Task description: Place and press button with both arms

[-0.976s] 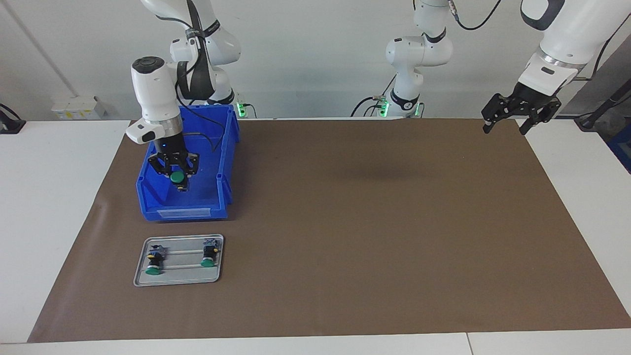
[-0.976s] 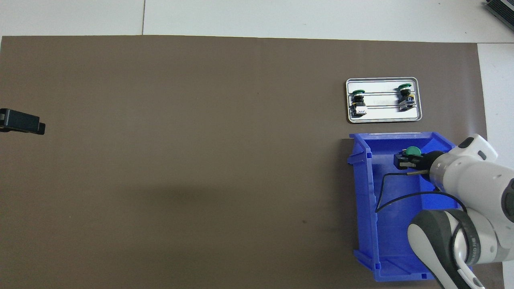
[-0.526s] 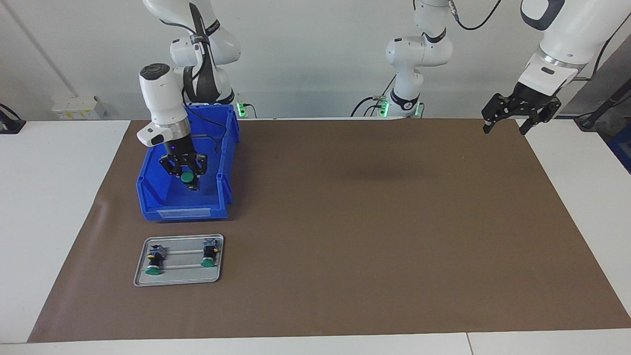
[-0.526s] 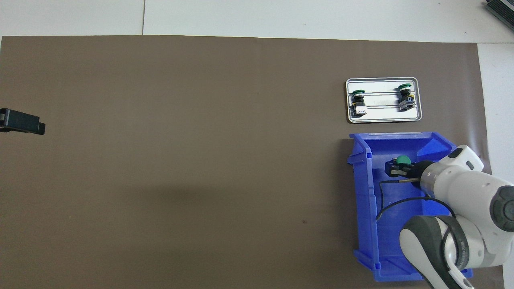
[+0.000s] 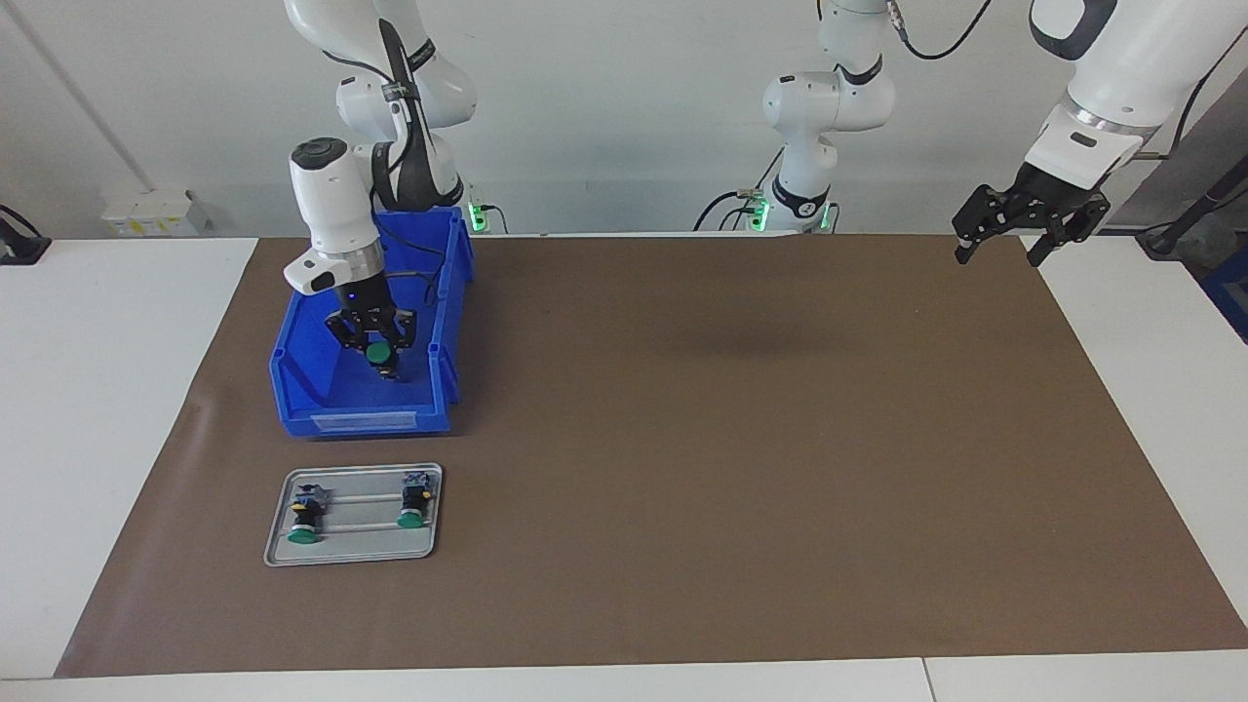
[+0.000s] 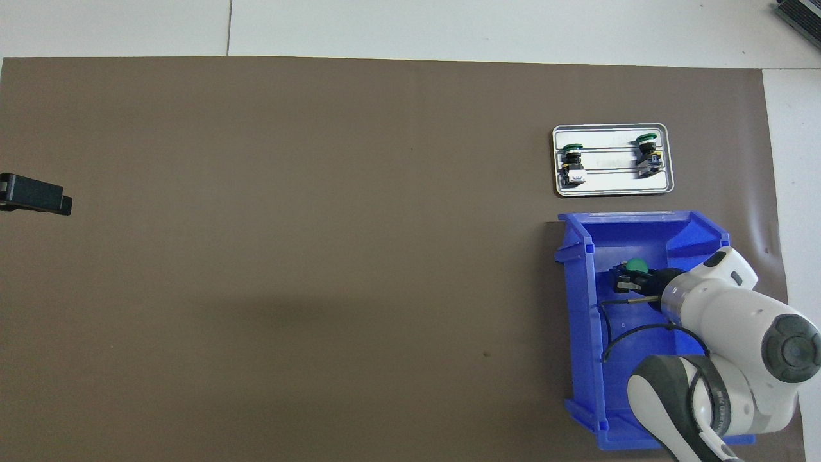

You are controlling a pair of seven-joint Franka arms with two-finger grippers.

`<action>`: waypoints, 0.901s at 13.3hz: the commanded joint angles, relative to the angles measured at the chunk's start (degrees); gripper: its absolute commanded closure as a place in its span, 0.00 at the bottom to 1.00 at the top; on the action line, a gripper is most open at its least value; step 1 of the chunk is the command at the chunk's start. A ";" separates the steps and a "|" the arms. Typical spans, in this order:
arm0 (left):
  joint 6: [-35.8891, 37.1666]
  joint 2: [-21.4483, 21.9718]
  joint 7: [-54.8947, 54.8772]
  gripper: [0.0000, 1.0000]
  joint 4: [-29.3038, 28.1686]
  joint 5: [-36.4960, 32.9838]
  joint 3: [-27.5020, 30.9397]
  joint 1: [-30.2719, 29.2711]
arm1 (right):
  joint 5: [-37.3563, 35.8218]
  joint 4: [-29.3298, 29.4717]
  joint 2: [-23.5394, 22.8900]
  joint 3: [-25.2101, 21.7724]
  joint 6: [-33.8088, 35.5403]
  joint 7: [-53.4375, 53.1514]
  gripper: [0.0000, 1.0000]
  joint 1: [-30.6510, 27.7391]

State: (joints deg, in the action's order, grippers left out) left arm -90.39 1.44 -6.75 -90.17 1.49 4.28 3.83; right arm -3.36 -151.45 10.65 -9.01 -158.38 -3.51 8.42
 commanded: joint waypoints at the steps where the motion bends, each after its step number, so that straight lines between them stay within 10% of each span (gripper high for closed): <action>1: -0.76 1.81 -0.28 0.00 -2.12 -0.96 -0.23 -0.23 | 1.34 -0.43 -1.07 0.31 -2.37 2.10 0.89 -1.30; 4: -0.76 1.81 -0.28 0.00 -2.12 -0.96 -0.23 -0.23 | 1.34 -0.25 -1.77 0.31 -2.81 2.10 0.75 -1.74; 6: -0.76 1.81 -0.28 0.00 -2.12 -0.96 -0.23 -0.23 | 1.34 -0.16 -1.68 0.31 -2.81 1.75 0.00 -1.74; 12: -0.76 1.81 -0.28 0.00 -2.12 -0.96 -0.23 -0.23 | 1.34 10.08 0.60 0.57 12.60 1.05 0.00 -0.86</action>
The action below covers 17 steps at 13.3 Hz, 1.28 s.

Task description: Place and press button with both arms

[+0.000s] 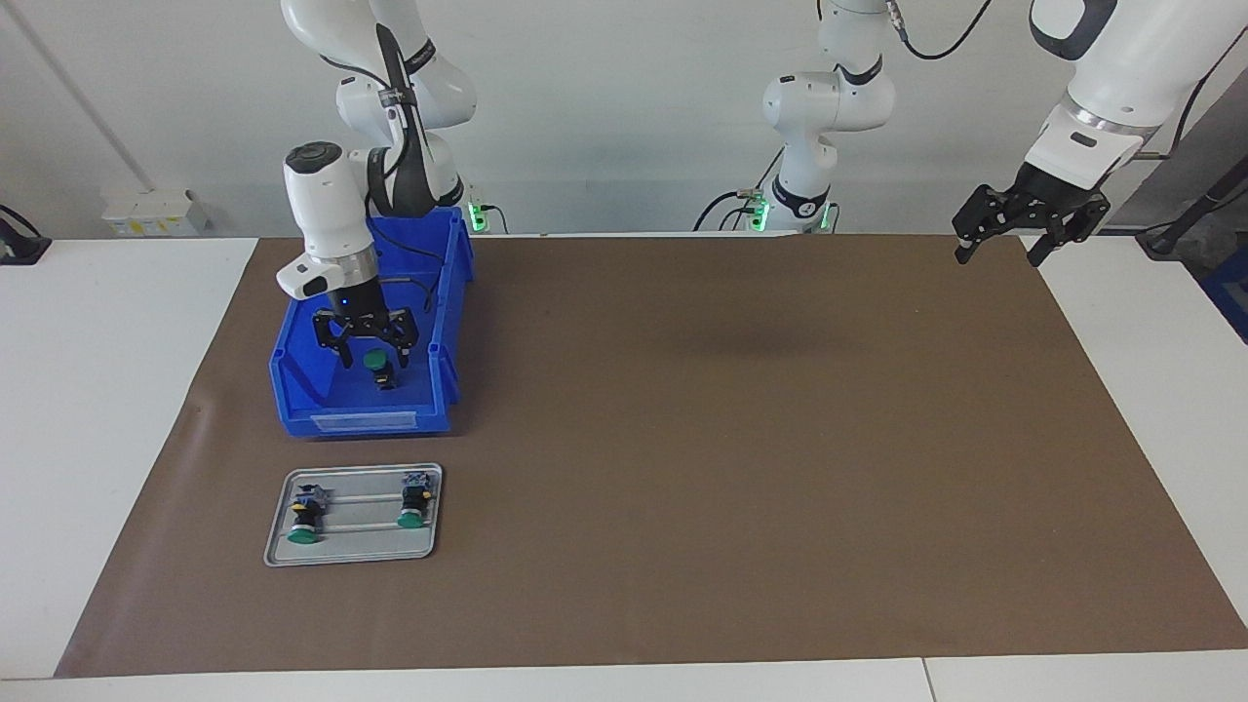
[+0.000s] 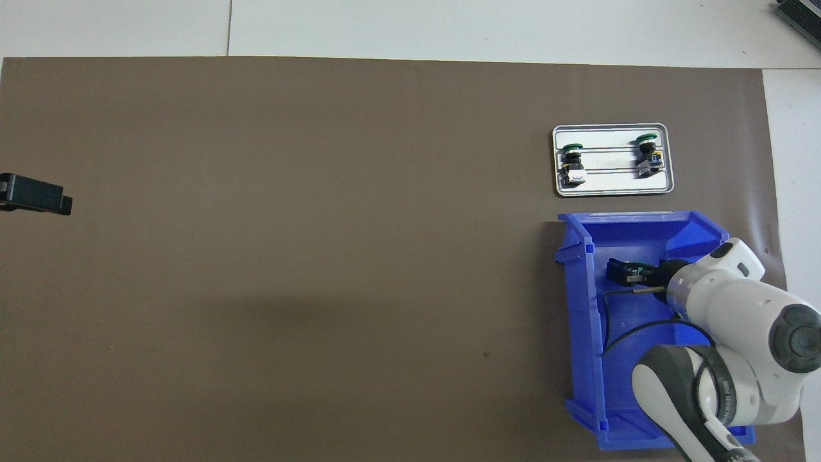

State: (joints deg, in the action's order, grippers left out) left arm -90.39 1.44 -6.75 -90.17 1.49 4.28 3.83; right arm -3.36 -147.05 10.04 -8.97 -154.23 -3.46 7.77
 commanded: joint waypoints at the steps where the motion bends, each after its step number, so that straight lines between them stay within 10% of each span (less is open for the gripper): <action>1: -0.76 1.81 -0.28 0.00 -2.12 -0.96 -0.23 -0.23 | 1.43 9.64 1.21 0.62 13.90 1.00 0.00 -0.21; 11: -0.76 1.81 -0.28 0.00 -2.12 -0.96 -0.23 -0.23 | 1.69 48.14 -9.24 0.79 54.36 -2.08 0.00 -0.83; 17: -0.76 1.81 -0.28 0.00 -2.12 -0.96 -0.23 -0.23 | 3.46 54.06 -10.83 6.25 59.48 -3.39 0.00 -9.02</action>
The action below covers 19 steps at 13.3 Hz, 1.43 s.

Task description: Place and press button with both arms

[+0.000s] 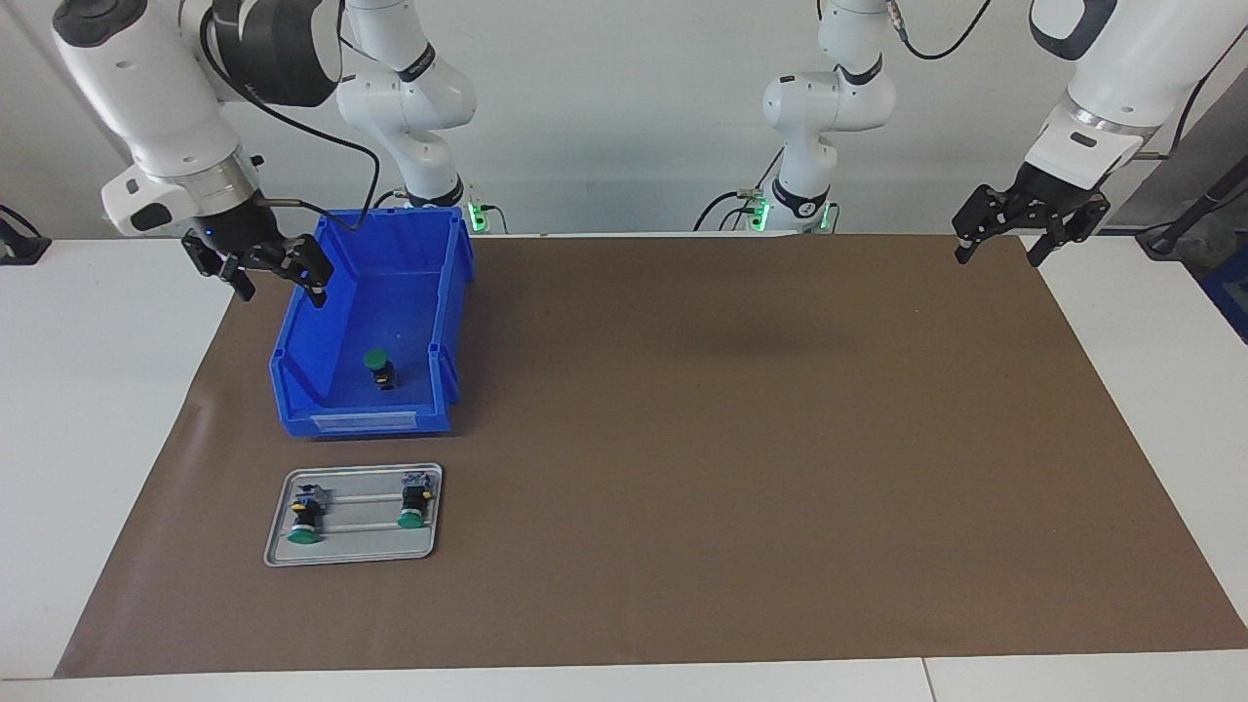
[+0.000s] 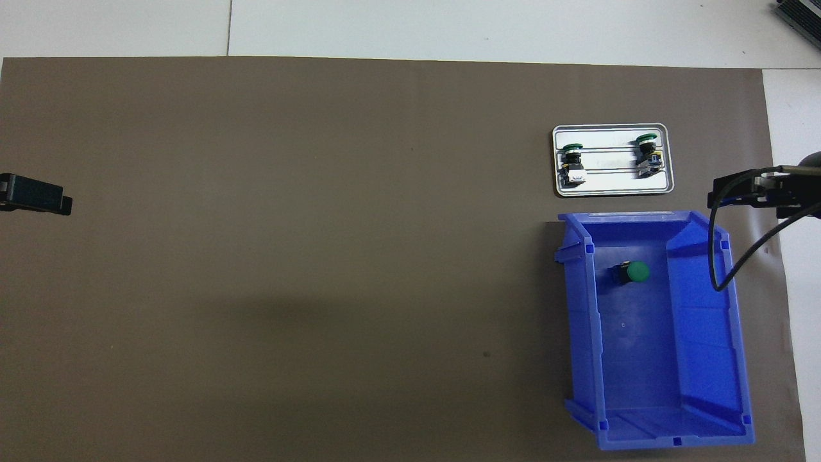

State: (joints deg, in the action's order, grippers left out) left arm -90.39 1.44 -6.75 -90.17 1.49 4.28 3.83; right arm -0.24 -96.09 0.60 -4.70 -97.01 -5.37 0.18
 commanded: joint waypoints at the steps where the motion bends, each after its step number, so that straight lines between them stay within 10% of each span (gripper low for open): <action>1: -0.76 1.81 -0.28 0.00 -2.11 -0.96 -0.23 -0.23 | -2.37 3.27 -1.57 1.02 2.18 -1.66 0.00 1.11; 19: -0.76 1.81 -0.28 0.00 -2.11 -0.96 -0.23 -0.23 | -1.78 5.81 1.60 -0.13 10.88 -0.69 0.00 3.60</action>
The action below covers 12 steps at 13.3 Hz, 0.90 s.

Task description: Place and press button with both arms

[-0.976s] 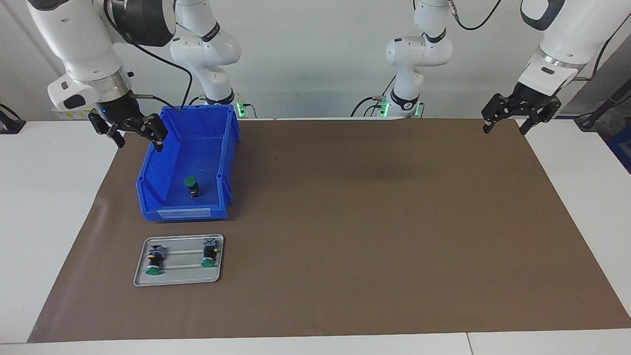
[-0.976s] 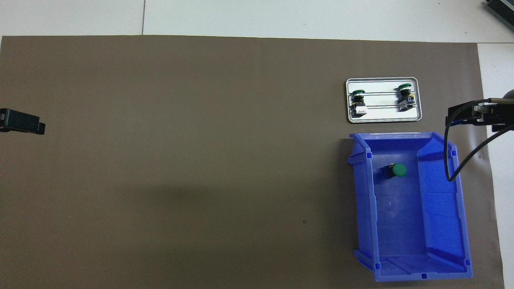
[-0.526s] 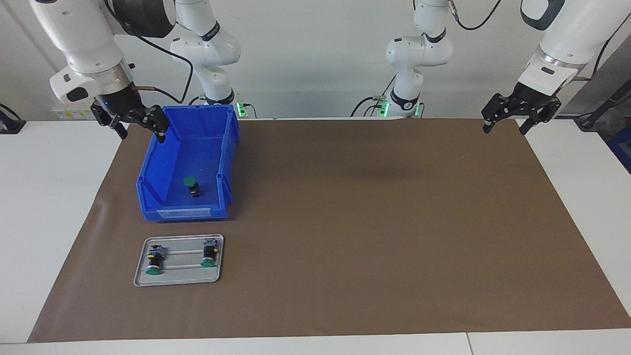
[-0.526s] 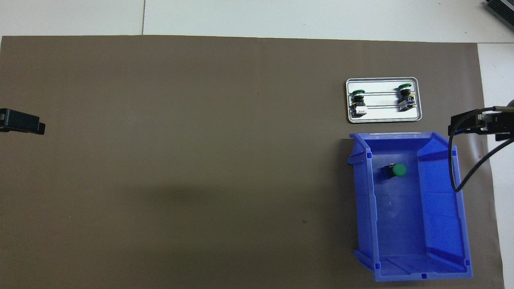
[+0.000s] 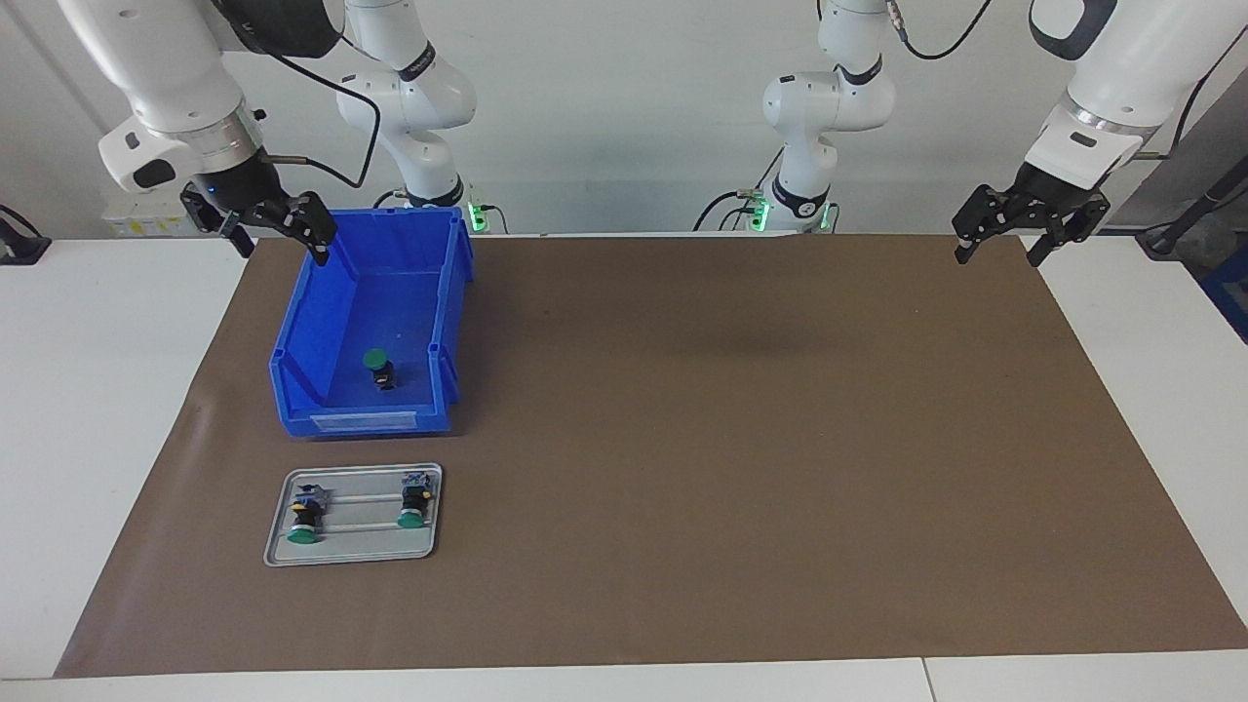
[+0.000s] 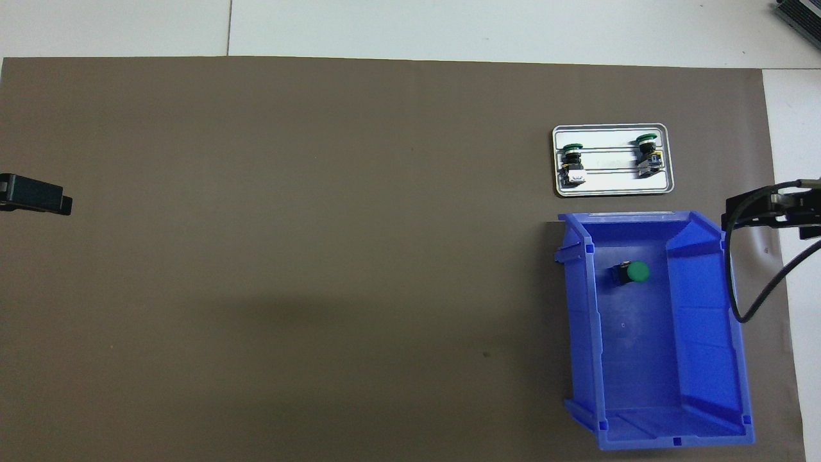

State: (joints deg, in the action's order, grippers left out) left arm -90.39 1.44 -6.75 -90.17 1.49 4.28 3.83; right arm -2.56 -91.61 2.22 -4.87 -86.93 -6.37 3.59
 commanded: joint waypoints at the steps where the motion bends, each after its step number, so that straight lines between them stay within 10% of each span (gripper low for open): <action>1: -0.76 1.81 -0.28 0.00 -2.11 -0.96 -0.23 -0.23 | 0.54 1.43 -0.02 0.03 1.06 0.30 0.00 0.27; 12: -0.76 1.81 -0.28 0.00 -2.11 -0.96 -0.23 -0.23 | 0.45 0.64 0.77 0.03 0.71 0.21 0.00 0.63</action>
State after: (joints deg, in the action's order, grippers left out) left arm -90.39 1.44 -6.75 -90.17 1.49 4.28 3.83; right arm -2.54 -91.01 2.46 -4.82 -86.45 -6.37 4.27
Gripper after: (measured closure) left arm 0.000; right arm 0.000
